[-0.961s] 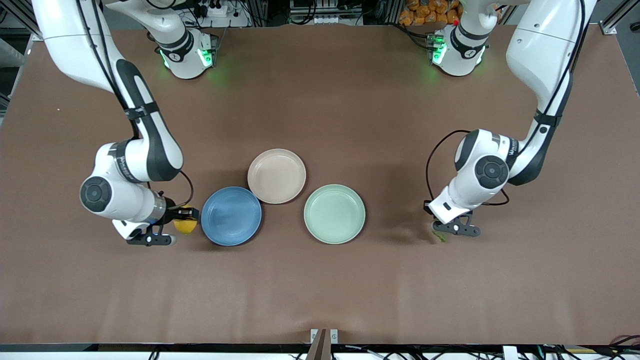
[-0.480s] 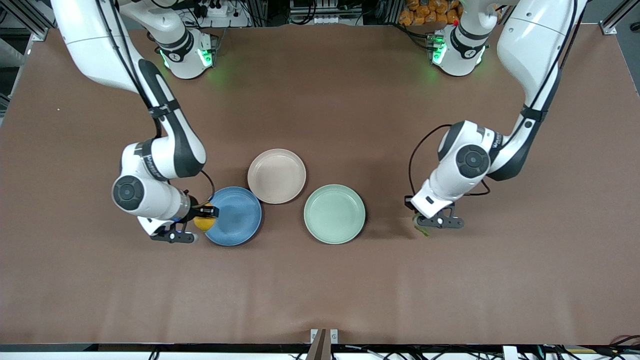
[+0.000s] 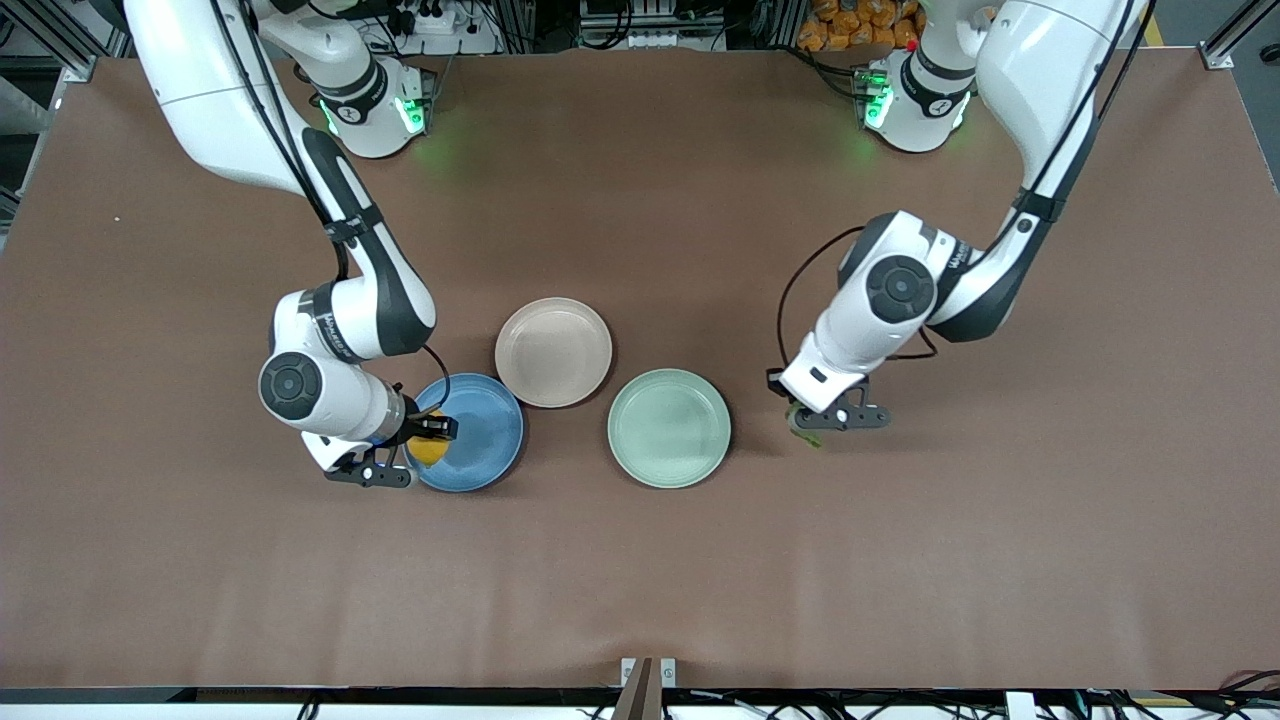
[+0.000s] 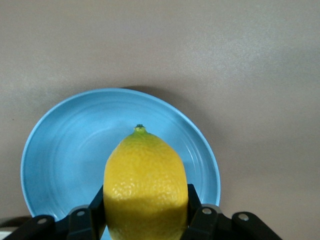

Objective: Place lemon and lettuce in plates
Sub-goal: 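Carry the lemon over the blue plate while the left gripper lifts the lettuce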

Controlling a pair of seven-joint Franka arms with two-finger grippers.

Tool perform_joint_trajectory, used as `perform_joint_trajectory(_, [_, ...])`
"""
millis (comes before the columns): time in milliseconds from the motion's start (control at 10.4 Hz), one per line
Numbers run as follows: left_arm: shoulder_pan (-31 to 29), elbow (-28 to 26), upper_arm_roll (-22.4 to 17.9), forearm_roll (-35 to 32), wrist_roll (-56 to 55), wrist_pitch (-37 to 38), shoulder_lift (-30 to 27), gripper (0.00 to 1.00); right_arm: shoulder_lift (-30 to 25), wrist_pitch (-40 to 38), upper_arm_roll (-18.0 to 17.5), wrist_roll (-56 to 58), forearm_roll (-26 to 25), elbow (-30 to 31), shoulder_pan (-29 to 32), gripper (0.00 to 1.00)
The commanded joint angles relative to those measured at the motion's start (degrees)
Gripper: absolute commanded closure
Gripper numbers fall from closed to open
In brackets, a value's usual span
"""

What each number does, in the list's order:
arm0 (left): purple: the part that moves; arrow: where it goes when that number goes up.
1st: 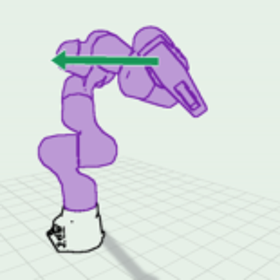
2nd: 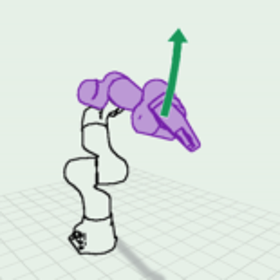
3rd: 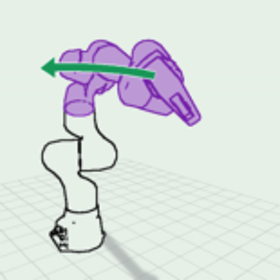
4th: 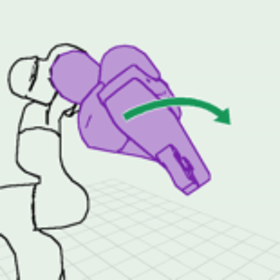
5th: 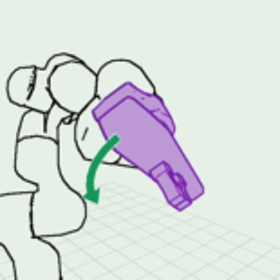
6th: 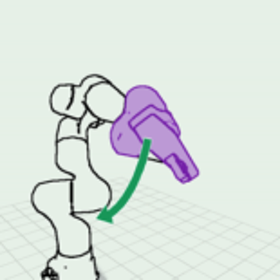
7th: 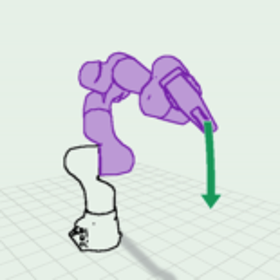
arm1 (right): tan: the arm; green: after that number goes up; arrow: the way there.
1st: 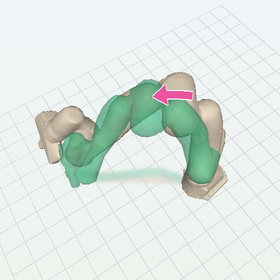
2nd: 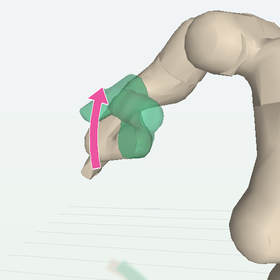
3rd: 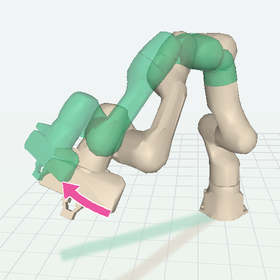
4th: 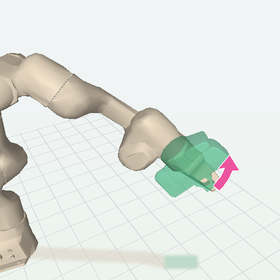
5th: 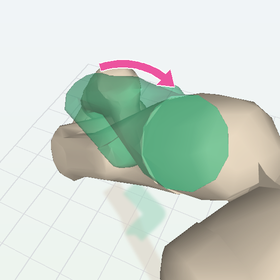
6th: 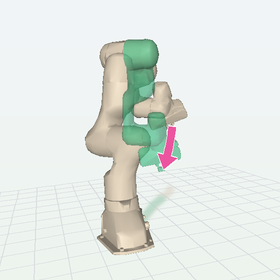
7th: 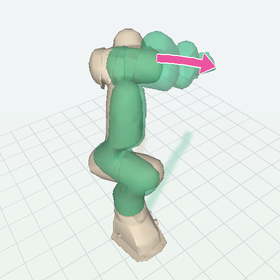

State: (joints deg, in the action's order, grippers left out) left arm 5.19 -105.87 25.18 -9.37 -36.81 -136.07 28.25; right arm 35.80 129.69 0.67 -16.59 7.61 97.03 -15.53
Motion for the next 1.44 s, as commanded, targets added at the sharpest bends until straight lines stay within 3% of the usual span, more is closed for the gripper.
perform_joint_trajectory(0, [2.26, -0.48, 0.39, -1.09, -6.06, 0.81, -1.18, 1.0, 1.55, 0.48, 0.38, -1.69, 0.56, -1.58, -1.08, 0.96])
perform_joint_trajectory(192, [5.07, 0.49, 0.39, -1.17, -11.32, 0.99, -1.09, 1.0, 1.82, 1.18, 0.39, -2.04, 0.65, -1.5, -1.08, 0.89])
perform_joint_trajectory(576, [10.79, 1.37, 0.48, -1.17, -19.86, 0.99, -1.01, 1.0, 1.91, 1.18, 0.39, -3.1, 0.65, -1.32, -1.08, 0.46])
perform_joint_trajectory(672, [12.63, 2.76, 0.48, -1.17, -22.31, 0.99, -0.48, 1.0, 1.91, 1.18, 0.39, -3.1, 0.56, -1.32, -1.08, 0.4])
perform_joint_trajectory(1057, [16.16, 5.14, 0.48, -0.56, -27.26, 0.99, 0.57, 1.0, 2.0, 1.18, 0.39, -3.1, 0.56, -1.23, -1.08, 0.33])
perform_joint_trajectory(1345, [19.92, 10.75, 0.48, 1.28, -30.76, 0.99, 4.16, 1.0, 2.17, 1.27, 0.39, -3.1, 0.56, -1.23, -1.08, 0.18])
